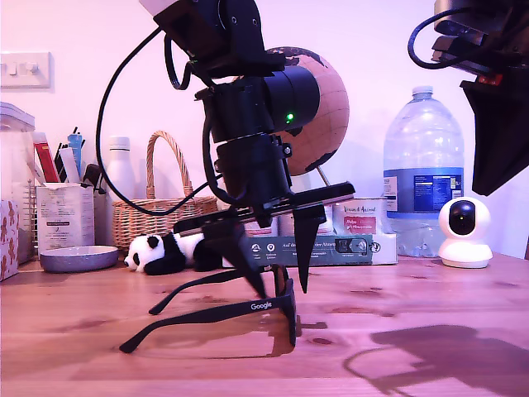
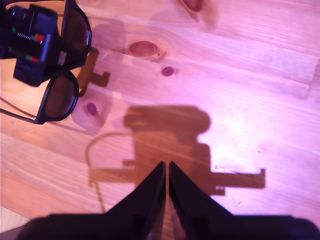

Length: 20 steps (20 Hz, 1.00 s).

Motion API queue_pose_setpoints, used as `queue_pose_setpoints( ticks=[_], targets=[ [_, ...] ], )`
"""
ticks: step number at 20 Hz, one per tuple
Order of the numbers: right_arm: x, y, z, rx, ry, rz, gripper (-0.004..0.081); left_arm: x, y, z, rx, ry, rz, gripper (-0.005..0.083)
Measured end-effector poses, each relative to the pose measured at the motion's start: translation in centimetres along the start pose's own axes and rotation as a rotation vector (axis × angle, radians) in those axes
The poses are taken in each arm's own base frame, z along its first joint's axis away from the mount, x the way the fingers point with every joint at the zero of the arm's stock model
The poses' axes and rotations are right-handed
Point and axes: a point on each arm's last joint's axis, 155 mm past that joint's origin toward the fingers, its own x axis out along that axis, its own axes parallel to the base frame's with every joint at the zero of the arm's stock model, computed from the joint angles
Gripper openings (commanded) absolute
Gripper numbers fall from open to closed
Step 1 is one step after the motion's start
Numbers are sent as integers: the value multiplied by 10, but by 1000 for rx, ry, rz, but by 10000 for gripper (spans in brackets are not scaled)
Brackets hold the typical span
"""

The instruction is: Pick up the sunglasses and close them, then place them back on the table

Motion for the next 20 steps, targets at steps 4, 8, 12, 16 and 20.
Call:
queue_pose_setpoints(
  ticks=[4, 8, 12, 16, 20],
  targets=[
    [0, 0, 0, 0, -2, 0, 0, 0, -3, -3, 1, 19, -17, 247],
    [0, 0, 1, 0, -4, 0, 0, 3, 1, -9, 25, 41, -1, 248],
    [0, 0, 1, -1, -5, 1, 0, 7, 4, -8, 25, 36, 12, 248],
    [0, 0, 1, -1, -5, 1, 0, 7, 0, -3, 26, 15, -2, 247],
    [0, 0, 1, -1, -6, 1, 0, 7, 0, -4, 26, 23, -2, 178]
  ],
)
